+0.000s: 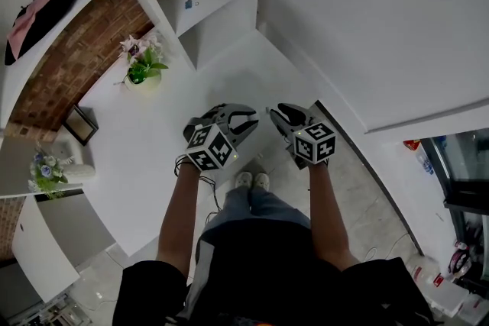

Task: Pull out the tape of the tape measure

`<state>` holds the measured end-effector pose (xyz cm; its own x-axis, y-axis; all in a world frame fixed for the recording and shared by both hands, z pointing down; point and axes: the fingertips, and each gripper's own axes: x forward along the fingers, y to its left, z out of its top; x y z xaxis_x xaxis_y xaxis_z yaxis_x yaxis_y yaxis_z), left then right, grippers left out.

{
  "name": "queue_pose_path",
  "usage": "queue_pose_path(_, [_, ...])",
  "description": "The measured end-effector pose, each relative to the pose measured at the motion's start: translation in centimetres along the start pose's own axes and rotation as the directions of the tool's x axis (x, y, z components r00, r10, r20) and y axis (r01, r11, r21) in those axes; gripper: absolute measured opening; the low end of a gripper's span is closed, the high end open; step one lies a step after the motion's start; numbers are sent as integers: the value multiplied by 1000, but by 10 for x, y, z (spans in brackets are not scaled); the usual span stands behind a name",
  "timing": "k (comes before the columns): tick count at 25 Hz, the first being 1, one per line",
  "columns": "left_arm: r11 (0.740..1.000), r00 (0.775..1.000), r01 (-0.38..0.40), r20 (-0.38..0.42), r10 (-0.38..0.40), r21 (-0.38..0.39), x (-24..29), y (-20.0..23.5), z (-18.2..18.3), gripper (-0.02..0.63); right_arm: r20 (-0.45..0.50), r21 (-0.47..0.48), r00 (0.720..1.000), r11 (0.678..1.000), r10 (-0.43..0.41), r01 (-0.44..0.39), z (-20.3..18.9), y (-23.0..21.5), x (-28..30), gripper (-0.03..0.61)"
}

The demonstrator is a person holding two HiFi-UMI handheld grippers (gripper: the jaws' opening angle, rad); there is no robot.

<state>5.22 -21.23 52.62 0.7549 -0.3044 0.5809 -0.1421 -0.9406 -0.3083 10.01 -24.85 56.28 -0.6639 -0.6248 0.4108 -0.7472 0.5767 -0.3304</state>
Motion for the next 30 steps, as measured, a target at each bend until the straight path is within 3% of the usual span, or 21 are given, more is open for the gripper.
queue_pose_path(8, [1000, 999, -5, 32, 4, 21, -13, -21, 2, 83, -46, 76, 985, 984, 165, -161, -12, 23, 0, 107])
queue_pose_path(13, [998, 998, -10, 61, 6, 61, -22, -25, 4, 83, -31, 169, 966, 953, 258, -250, -14, 32, -1, 103])
queue_pose_path(17, [996, 998, -5, 67, -1, 83, -21, -27, 6, 83, -28, 219, 947, 926, 320, -307, -15, 37, -2, 52])
queue_pose_path(22, [997, 997, -3, 82, -3, 77, -21, -27, 7, 81, -26, 220, 949, 928, 313, -300, -15, 34, -2, 37])
queue_pose_path(30, [997, 998, 0, 61, -6, 84, -15, -27, 4, 81, -82, 146, 964, 960, 253, -239, -19, 29, 1, 25])
